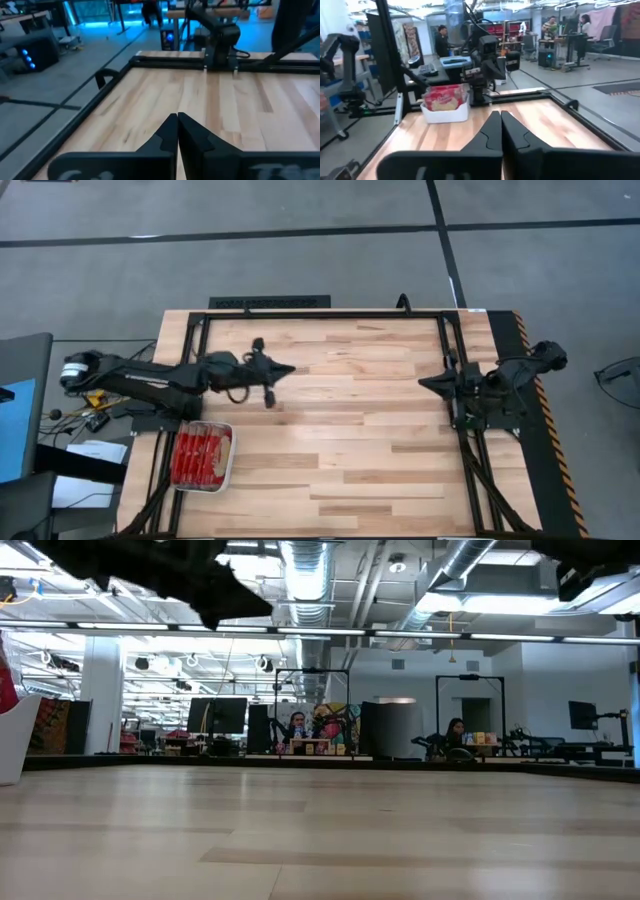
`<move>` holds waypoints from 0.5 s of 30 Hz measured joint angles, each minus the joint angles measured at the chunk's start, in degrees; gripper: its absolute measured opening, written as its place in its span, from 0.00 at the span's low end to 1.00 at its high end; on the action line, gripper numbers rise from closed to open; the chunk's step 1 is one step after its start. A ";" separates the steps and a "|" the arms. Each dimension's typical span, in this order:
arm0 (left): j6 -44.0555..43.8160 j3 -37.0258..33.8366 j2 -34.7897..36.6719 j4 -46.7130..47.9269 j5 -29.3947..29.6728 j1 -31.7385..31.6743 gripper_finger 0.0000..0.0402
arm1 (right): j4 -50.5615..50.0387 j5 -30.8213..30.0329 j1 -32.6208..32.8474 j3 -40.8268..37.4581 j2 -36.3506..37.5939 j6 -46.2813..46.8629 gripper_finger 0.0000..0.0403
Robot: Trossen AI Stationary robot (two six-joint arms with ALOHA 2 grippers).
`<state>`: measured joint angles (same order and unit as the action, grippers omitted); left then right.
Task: Sort popcorn bags into baskets
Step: Return to Home Position
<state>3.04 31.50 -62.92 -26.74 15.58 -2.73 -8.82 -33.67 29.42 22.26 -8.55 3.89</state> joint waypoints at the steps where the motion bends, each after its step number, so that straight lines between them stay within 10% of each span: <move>1: 0.17 -1.38 2.11 0.02 -2.16 -1.82 0.00 | -1.55 -0.52 -0.17 -0.07 1.05 -0.12 0.01; 7: -3.98 -6.62 11.16 0.31 -16.38 -9.58 0.00 | -3.22 -0.14 -2.95 -0.04 4.01 -0.36 0.01; 15: -9.52 -11.62 19.98 6.94 -5.40 -1.73 0.00 | 8.43 4.19 -6.00 -8.70 3.70 1.60 0.01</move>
<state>-6.48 19.88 -42.94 -19.80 10.18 -4.45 -0.39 -29.48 23.42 13.56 -4.85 5.49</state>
